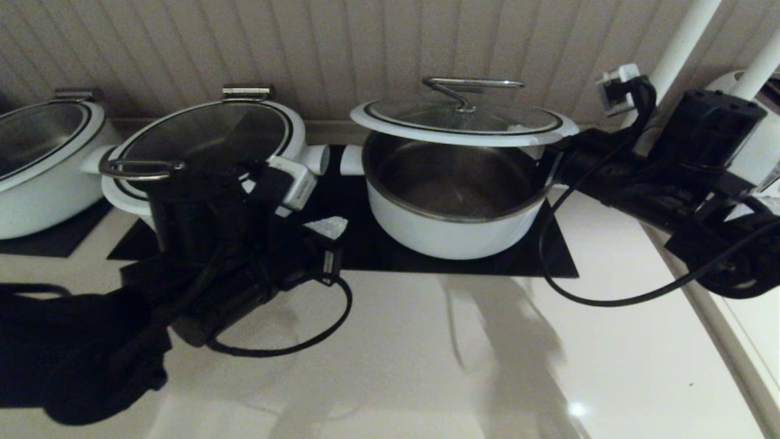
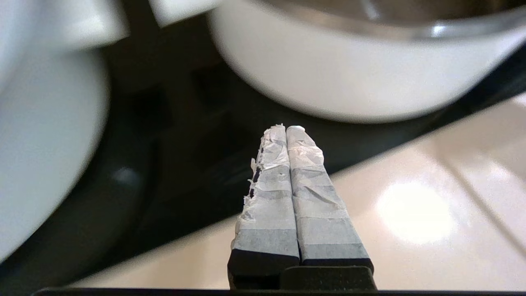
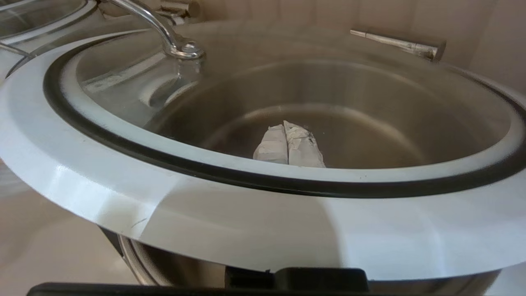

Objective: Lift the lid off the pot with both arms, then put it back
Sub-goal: Open the pot lid completely

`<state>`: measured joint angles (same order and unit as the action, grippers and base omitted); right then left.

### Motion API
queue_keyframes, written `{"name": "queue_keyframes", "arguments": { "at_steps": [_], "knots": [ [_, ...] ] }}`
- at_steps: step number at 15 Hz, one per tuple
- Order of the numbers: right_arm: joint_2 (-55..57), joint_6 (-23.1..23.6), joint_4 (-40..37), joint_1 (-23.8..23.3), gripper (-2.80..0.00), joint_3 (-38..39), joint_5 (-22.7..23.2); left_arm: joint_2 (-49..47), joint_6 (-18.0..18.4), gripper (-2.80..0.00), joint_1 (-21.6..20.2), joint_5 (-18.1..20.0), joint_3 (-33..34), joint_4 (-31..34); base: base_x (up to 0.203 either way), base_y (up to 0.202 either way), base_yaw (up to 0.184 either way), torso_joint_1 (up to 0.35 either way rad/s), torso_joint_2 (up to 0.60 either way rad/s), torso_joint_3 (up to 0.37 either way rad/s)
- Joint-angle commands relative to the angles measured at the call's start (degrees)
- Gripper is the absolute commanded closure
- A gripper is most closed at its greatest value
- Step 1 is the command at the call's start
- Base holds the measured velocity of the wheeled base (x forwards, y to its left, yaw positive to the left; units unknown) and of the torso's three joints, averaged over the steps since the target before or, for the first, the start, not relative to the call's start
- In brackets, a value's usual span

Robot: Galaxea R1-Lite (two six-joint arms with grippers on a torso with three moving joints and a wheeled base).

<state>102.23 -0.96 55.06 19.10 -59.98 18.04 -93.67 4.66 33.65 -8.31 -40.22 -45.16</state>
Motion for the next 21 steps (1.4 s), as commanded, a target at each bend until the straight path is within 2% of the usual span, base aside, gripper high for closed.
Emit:
{"name": "queue_keyframes", "arguments": {
  "at_steps": [1, 7, 9, 11, 15, 17, 18, 19, 20, 21],
  "knots": [
    [-0.19, -0.01, 0.31, 0.06, 0.0, -0.8, 0.15, 7.73, 0.01, 0.0, -0.48, -1.67, 5.08, -0.31, 0.0, 0.0, 0.0, 0.0, 0.0, 0.0],
    [-0.1, -0.01, 0.31, 0.06, 0.0, -1.8, 0.15, 30.19, -0.19, 0.0, -3.56, -10.15, 26.85, 0.64, 0.0, 0.0, 0.0, 0.0, 0.0, 0.0],
    [-0.19, -0.01, 0.31, 0.06, 0.0, -1.8, 0.15, 38.43, -0.21, 0.0, -4.38, -12.24, 30.7, 4.84, 0.0, 0.0, 0.0, 0.0, 0.0, 0.0],
    [-0.39, -0.01, 0.31, -0.03, 0.0, -1.8, 0.15, 48.99, -0.24, 0.0, -4.74, -13.54, 32.36, 14.05, 0.0, 0.0, 0.0, 0.0, 0.0, 0.0],
    [-0.63, -0.01, 0.31, -0.03, 0.0, -1.71, 0.17, 73.55, -0.6, 0.0, -4.96, -14.9, 32.14, 38.89, 0.0, 0.0, 0.0, 0.0, 0.0, 0.0],
    [-0.54, -0.01, 0.22, -0.03, 0.0, -1.97, 0.24, 78.05, -1.73, 0.0, -5.03, -15.83, 32.66, 44.5, 0.0, 0.0, 0.0, 0.0, 0.0, 0.0],
    [-0.54, -0.01, 0.22, -0.03, 0.0, -2.22, 0.24, 77.92, -2.09, 0.0, -5.06, -15.92, 35.28, 44.51, 0.0, 0.0, 0.0, 0.0, 0.0, 0.0],
    [-0.57, -0.01, 0.01, -0.03, 0.0, -2.28, 0.24, 77.72, -2.37, 0.0, -5.07, -15.57, 37.74, 41.75, 0.0, 0.0, 0.0, 0.0, 0.0, 0.0],
    [-0.72, -0.01, -0.49, -0.03, 0.0, -2.59, 0.24, 77.64, -2.76, 0.0, -5.08, -13.67, 39.1, 36.76, 0.0, 0.0, 0.0, 0.0, 0.0, 0.0],
    [-0.8, -0.01, -0.82, -0.03, 0.0, -2.76, 0.24, 77.6, -3.93, 0.0, -5.08, -9.93, 40.0, 34.74, 0.0, 0.0, 0.0, 0.0, 0.0, 0.0]
  ]
}}
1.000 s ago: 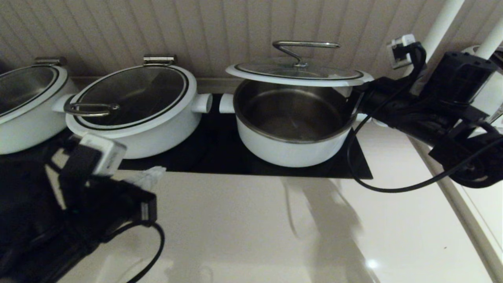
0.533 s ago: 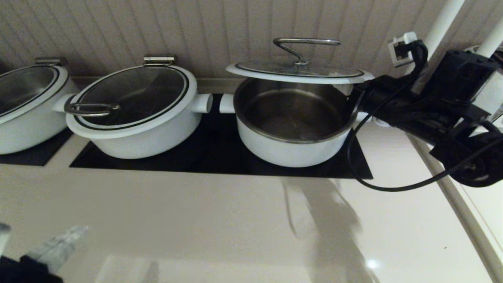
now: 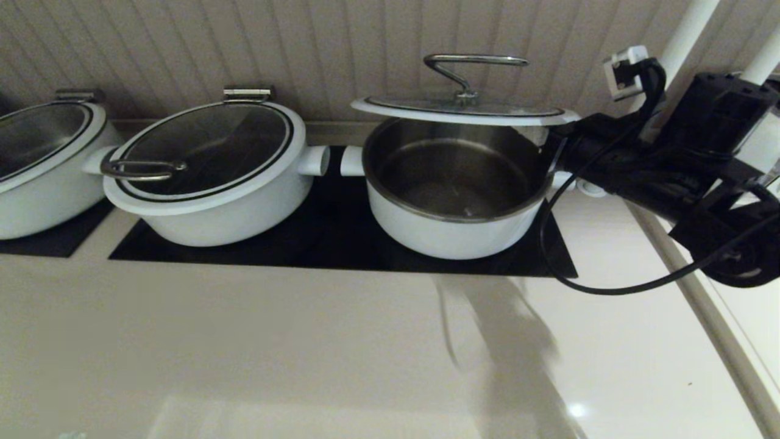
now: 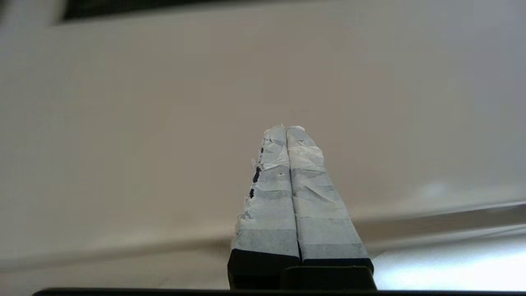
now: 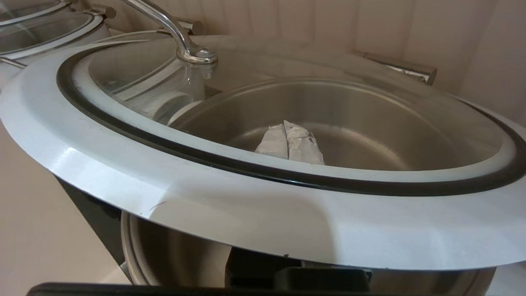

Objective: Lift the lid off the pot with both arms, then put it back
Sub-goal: Open the pot lid completely

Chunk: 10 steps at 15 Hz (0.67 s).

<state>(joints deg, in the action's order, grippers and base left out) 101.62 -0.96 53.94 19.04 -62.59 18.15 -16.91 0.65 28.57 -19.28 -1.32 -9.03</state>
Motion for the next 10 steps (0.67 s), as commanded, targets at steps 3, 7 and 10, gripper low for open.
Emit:
{"name": "queue_keyframes", "arguments": {
  "at_steps": [3, 7, 10],
  "knots": [
    [-0.19, 0.0, 0.11, 0.03, 0.0, -1.22, 0.13, 0.83, -5.89, 0.0, -0.01, 10.68, 1.32, -0.39, 0.0, 0.0, 0.0, 0.0, 0.0, 0.0],
    [-0.19, 0.0, 0.11, 0.03, 0.0, -1.31, 0.13, 0.83, -20.15, 0.0, -0.01, 17.94, 1.32, 3.46, 0.0, 0.0, 0.0, 0.0, 0.0, 0.0],
    [-0.19, 0.0, 0.11, 0.03, 0.0, -1.49, 0.13, 0.83, -20.77, 0.0, -0.01, 19.28, 1.32, 7.63, 0.0, 0.0, 0.0, 0.0, 0.0, 0.0]
  ]
}}
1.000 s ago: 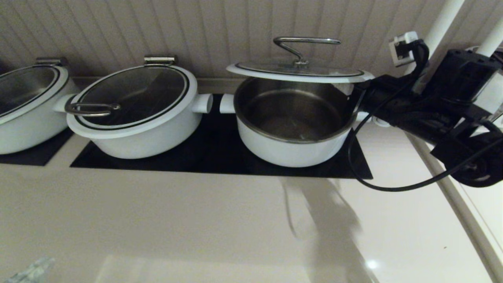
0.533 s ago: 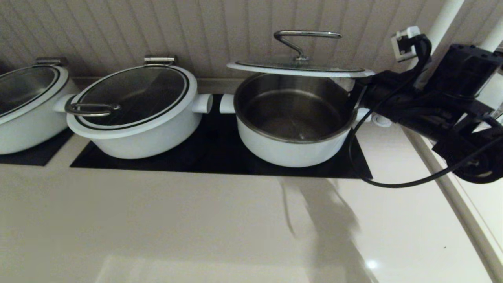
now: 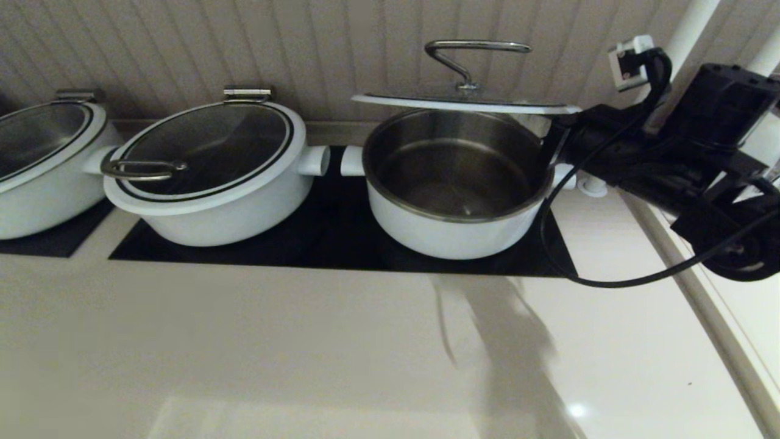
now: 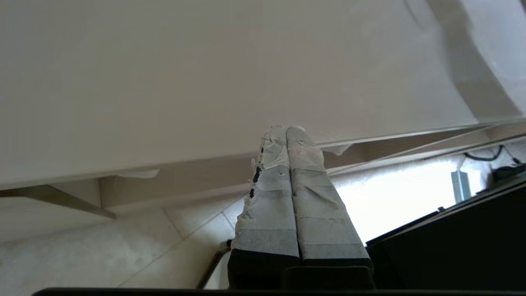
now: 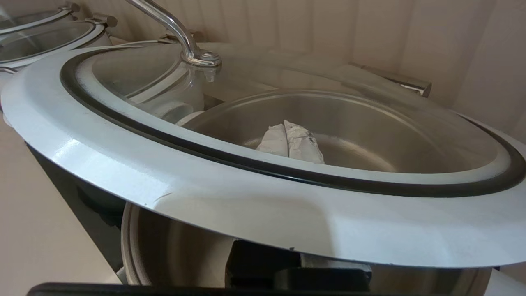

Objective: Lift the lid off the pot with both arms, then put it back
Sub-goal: Open the pot lid completely

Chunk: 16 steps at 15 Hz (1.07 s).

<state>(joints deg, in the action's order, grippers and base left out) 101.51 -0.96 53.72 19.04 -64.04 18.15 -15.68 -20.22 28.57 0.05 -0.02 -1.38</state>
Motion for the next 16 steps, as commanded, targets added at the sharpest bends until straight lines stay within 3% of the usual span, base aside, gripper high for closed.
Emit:
{"name": "queue_keyframes", "arguments": {
  "at_steps": [1, 5, 6, 7, 10, 12, 15, 16],
  "knots": [
    [-0.09, 0.0, 0.33, 0.03, 0.0, -0.12, 0.13, -0.41, -0.5, 0.0, -0.01, 0.13, 0.02, -0.2, 0.0, 0.0, 0.0, 0.0, 0.0, 0.0],
    [-0.17, 0.0, 0.33, 0.03, 0.0, -0.03, 0.13, -0.43, -2.59, 0.0, -0.01, 0.83, 0.02, -0.26, 0.0, 0.0, 0.0, 0.0, 0.0, 0.0],
    [-0.17, 0.0, 0.33, 0.01, 0.0, -0.03, 0.13, -0.49, -1.32, 0.0, -0.01, 0.91, 0.02, -0.17, 0.0, 0.0, 0.0, 0.0, 0.0, 0.0],
    [-0.17, 0.0, 0.33, 0.03, 0.0, -0.04, 0.13, -0.49, 1.52, 0.0, -0.01, 0.91, 0.02, -0.29, 0.0, 0.0, 0.0, 0.0, 0.0, 0.0],
    [-0.17, 0.0, 0.42, 0.03, 0.0, -0.03, 0.13, -0.49, 15.5, 0.0, -0.01, 2.76, 0.02, -1.77, 0.0, 0.0, 0.0, 0.0, 0.0, 0.0],
    [-0.17, 0.0, 0.42, 0.03, 0.0, -0.03, 0.13, -0.49, 22.12, 0.0, -0.01, 3.85, 0.02, -2.43, 0.0, 0.0, 0.0, 0.0, 0.0, 0.0],
    [-0.09, 0.0, 0.42, -0.09, 0.0, 0.01, 0.13, -0.49, 36.23, 0.0, -0.01, 3.94, 0.02, -0.8, 0.0, 0.0, 0.0, 0.0, 0.0, 0.0],
    [-0.09, 0.0, 0.42, -0.23, 0.0, 0.06, 0.13, -0.49, 35.73, 0.0, -0.01, 3.99, 0.02, -0.39, 0.0, 0.0, 0.0, 0.0, 0.0, 0.0]
  ]
}}
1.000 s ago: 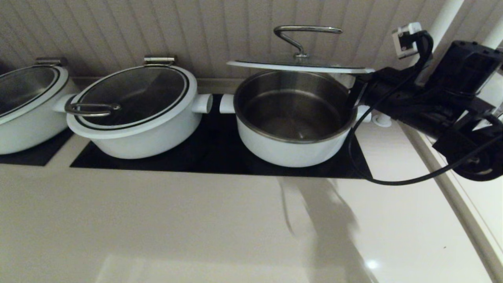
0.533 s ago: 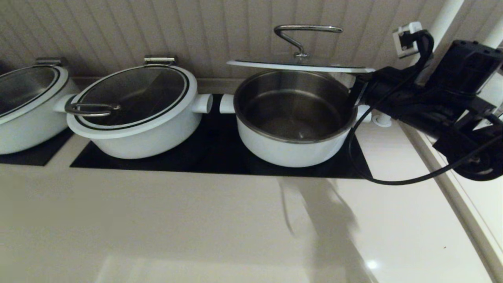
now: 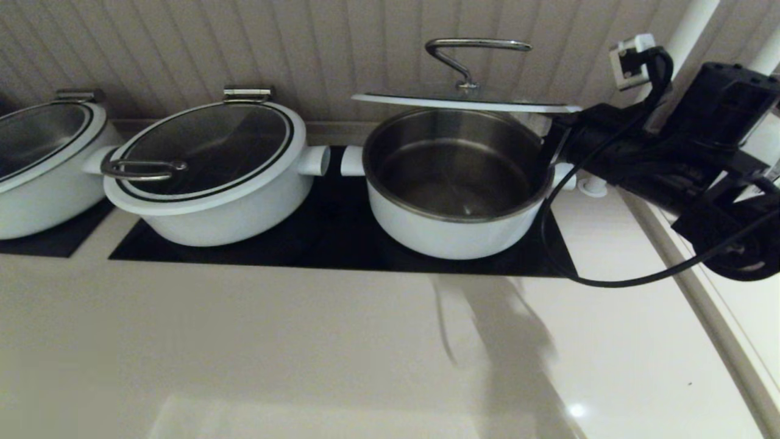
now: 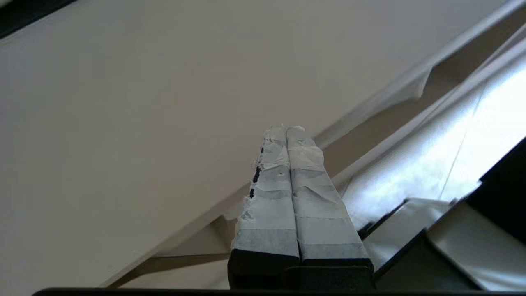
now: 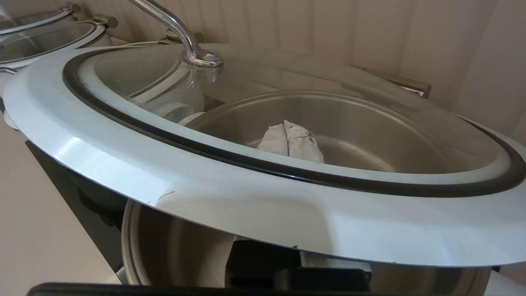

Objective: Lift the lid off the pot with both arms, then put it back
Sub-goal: Open the pot lid completely

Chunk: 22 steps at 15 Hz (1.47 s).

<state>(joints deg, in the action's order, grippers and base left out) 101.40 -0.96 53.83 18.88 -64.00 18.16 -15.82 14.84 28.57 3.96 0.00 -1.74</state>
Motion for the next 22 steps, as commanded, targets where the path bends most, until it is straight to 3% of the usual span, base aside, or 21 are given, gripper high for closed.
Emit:
{"name": "queue_keyframes", "arguments": {
  "at_steps": [1, 7, 9, 22],
  "knots": [
    [0.11, 0.0, 0.31, -0.07, 0.0, 0.02, 0.12, -0.35, -0.61, 0.0, -0.01, 0.0, 0.0, 0.43, 0.0, 0.0, 0.0, 0.0, 0.0, 0.0],
    [0.11, 0.0, 0.31, -0.87, 0.0, 0.02, 0.12, -0.26, -7.09, 0.0, -0.01, -1.18, 0.0, 1.23, 0.0, 0.0, 0.0, 0.0, 0.0, 0.0],
    [0.11, -0.09, 0.39, -0.87, 0.0, 0.02, 0.2, -0.26, -10.71, 0.0, -0.01, -1.32, 0.0, 1.39, 0.0, 0.0, 0.0, 0.0, 0.0, 0.0],
    [-0.06, -0.27, 0.39, -1.27, 0.0, -0.47, 0.12, -0.35, -11.15, 0.0, -0.01, -1.59, 0.0, 1.3, 0.0, 0.0, 0.0, 0.0, 0.0, 0.0]
  ]
}}
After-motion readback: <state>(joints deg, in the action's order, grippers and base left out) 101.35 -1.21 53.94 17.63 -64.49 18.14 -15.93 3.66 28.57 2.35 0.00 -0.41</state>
